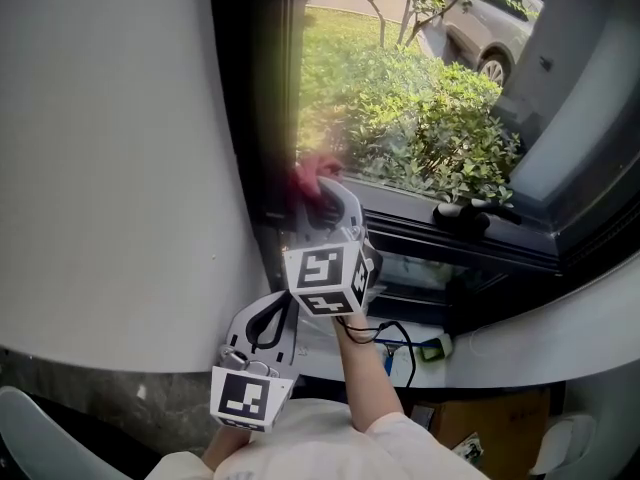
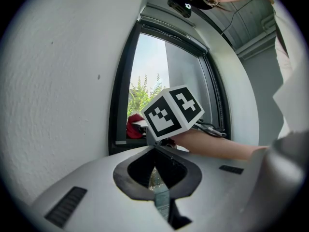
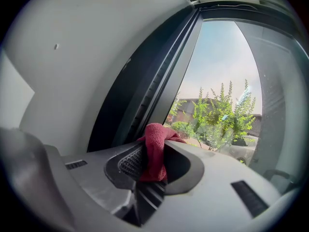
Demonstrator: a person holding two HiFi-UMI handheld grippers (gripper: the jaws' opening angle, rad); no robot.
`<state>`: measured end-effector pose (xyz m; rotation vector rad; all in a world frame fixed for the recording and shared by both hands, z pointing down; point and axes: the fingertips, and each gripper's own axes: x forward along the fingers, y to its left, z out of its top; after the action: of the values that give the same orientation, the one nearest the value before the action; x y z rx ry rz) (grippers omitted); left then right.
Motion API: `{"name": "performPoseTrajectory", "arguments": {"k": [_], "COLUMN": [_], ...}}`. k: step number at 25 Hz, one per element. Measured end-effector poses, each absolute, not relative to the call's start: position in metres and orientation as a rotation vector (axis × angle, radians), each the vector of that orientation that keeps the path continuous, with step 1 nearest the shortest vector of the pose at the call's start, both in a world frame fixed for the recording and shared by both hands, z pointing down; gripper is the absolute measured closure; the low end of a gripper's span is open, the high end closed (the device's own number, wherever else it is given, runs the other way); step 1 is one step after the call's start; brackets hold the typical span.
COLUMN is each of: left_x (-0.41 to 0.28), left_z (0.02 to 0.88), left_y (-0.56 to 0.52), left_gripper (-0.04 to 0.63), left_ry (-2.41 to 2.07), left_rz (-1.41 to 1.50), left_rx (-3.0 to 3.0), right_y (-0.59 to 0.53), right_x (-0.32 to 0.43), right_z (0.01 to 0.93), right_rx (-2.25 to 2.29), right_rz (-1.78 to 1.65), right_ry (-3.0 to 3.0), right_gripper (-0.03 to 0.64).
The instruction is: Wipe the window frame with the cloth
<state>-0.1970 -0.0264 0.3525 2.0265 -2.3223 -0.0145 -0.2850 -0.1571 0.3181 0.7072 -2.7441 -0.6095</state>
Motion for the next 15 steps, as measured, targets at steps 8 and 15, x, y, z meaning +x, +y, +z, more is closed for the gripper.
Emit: {"name": "performPoseTrajectory", "arguments": {"k": [8,15], "left_x": [-0.196,-0.1951], "left_z": [0.3528,0.3549], "left_y": [-0.0258,-0.0268], "left_gripper": [0.588,0.588], "left_ry": [-2.326,-2.316], "left_rz": [-0.017,-0.013], "left_rx": [2.02,2.024], "right_y": [-0.1573,-0.1594], "right_x": [-0.2823,-0.2806], "right_z": [0.3189,0.3206], "right_rx": [0.705,0.701], "right_rz": [-0.62,-0.619], "right_ry": [-2.735,-2.729], "right_gripper": [0.526,0.526]}}
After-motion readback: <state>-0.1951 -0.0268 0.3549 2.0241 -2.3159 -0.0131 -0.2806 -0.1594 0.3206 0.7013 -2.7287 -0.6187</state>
